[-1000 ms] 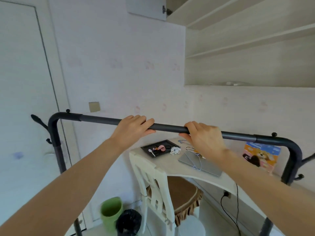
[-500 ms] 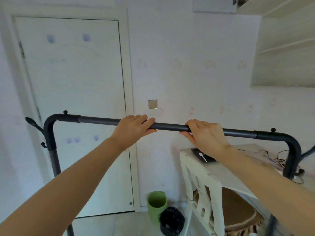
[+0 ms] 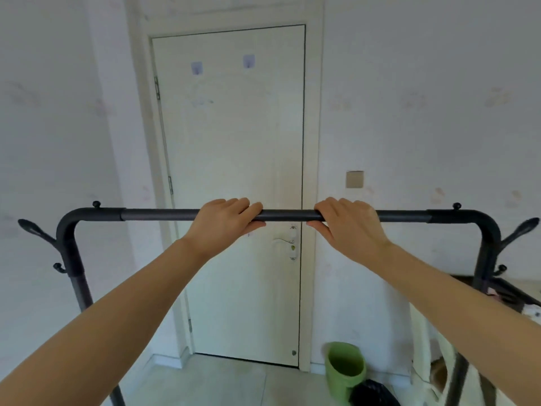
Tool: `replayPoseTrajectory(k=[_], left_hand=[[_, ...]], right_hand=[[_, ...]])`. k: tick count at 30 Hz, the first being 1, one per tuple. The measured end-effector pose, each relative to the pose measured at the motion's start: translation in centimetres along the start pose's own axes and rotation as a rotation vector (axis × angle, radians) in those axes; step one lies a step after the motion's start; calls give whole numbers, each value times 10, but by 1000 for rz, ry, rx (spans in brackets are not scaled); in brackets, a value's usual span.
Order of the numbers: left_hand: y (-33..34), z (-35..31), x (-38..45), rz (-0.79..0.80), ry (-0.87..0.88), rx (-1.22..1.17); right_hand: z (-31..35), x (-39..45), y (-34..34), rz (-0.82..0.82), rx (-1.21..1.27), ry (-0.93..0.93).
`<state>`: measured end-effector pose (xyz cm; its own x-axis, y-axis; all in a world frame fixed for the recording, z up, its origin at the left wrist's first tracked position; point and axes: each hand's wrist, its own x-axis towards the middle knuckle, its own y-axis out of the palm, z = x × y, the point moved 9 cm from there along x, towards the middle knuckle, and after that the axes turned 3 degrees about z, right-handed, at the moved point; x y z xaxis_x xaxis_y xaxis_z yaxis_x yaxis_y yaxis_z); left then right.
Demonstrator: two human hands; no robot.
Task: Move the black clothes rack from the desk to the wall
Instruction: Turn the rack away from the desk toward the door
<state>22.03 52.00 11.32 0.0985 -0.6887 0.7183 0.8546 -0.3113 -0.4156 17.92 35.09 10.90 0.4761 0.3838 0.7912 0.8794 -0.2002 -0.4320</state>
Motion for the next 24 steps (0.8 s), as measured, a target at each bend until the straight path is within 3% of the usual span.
replayPoseTrajectory(k=[6, 24], left_hand=[[20, 71, -58, 78, -48, 51], [65, 242, -186, 308, -254, 281]], right_hand=[[70, 56, 58, 12, 164, -50], [253, 199, 191, -191, 625, -252]])
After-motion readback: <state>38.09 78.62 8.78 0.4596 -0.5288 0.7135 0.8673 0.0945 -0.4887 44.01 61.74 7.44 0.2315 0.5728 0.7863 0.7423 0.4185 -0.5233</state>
